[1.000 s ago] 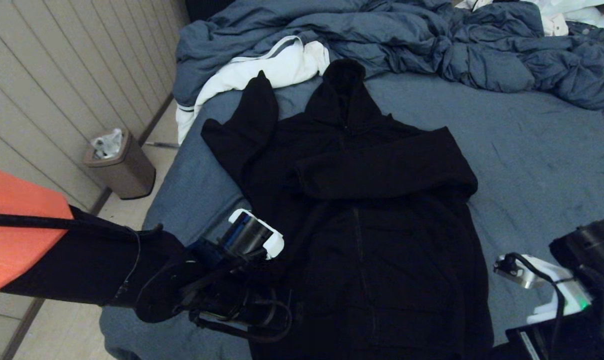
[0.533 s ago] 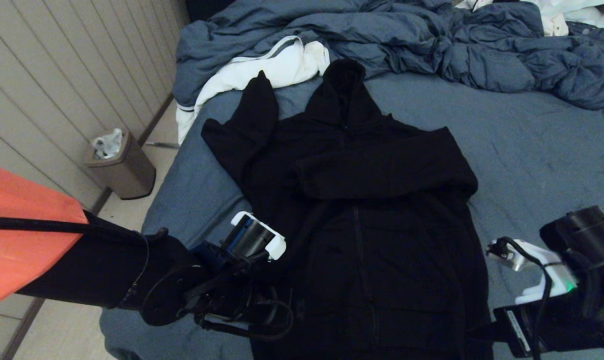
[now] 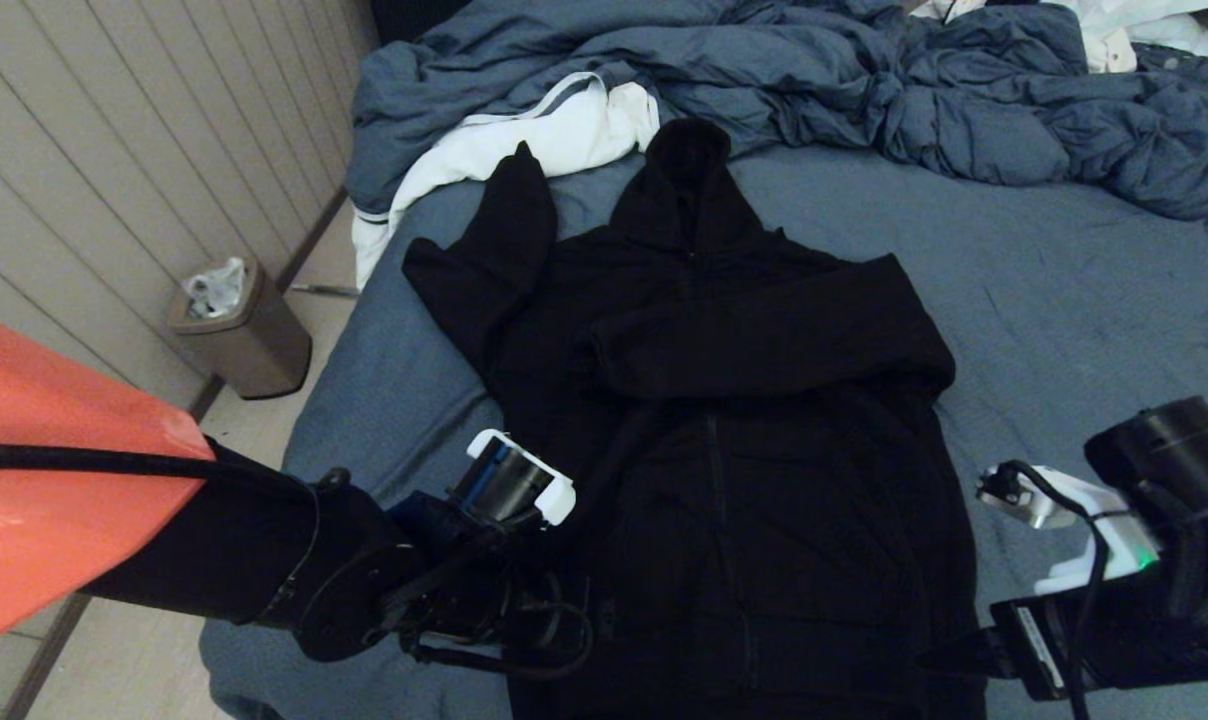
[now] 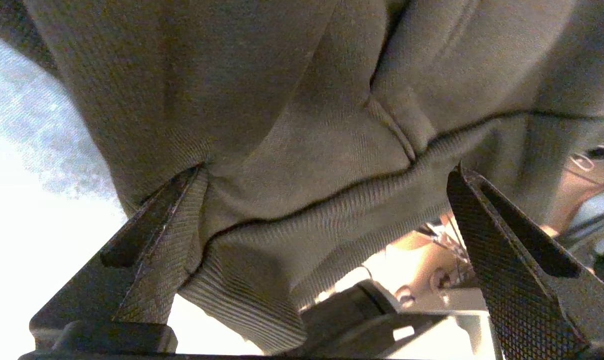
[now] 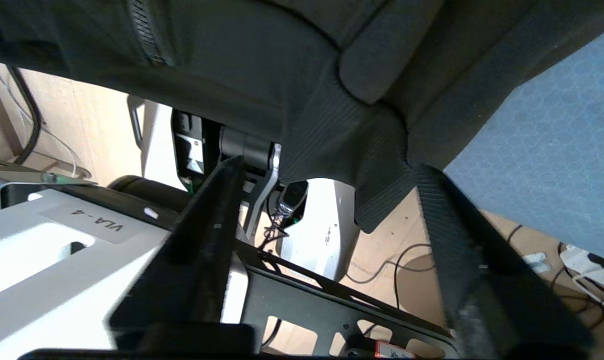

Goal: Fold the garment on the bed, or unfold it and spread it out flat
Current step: Fold the black sweatshirt

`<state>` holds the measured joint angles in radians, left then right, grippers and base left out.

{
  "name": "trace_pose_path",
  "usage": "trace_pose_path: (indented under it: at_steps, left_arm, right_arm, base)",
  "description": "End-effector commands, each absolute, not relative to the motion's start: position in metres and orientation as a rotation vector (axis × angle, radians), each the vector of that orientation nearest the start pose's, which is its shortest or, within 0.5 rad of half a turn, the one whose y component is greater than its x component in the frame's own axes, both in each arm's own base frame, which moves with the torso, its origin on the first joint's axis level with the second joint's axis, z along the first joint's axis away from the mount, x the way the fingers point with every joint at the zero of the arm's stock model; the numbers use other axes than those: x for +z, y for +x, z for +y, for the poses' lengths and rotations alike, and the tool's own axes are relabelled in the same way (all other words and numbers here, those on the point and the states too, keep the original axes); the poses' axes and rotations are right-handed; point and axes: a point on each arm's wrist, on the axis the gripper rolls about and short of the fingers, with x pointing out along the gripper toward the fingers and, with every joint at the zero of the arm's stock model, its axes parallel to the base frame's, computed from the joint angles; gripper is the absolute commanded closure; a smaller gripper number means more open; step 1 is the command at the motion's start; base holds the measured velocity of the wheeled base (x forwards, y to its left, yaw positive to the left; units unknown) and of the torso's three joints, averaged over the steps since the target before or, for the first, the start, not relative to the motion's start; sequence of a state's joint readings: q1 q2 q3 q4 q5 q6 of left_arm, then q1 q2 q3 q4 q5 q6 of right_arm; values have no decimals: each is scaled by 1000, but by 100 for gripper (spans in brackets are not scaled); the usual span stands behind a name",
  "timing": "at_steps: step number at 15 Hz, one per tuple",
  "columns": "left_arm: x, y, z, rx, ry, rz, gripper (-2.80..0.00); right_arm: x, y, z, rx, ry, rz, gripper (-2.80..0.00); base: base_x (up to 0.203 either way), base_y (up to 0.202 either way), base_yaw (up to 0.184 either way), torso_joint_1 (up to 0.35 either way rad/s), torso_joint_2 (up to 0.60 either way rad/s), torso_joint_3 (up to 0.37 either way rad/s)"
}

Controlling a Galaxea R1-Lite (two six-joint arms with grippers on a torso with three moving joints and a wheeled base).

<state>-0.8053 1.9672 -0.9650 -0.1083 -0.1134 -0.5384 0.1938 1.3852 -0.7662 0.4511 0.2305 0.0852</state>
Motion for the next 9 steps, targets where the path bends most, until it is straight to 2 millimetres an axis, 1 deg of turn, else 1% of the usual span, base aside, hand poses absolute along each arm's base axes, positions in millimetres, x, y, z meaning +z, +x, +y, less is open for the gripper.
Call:
trace_pose_path:
  at_steps: [1, 6, 9]
  left_arm:
    - [77, 235, -248, -577, -148, 1091, -280]
    - [69, 238, -252, -583, -153, 1085, -280]
    - [59, 242, -255, -582, -151, 1082, -280]
  right_arm:
    - [160, 178, 40, 330, 93, 1121, -280]
    - [156, 182, 39, 324, 88, 1139, -280]
    - [152, 185, 40, 323, 87, 1139, -280]
  base:
    - [0, 0, 0, 0, 0, 0]
    - [0, 0, 0, 0, 0, 0]
    - [0, 0, 0, 0, 0, 0]
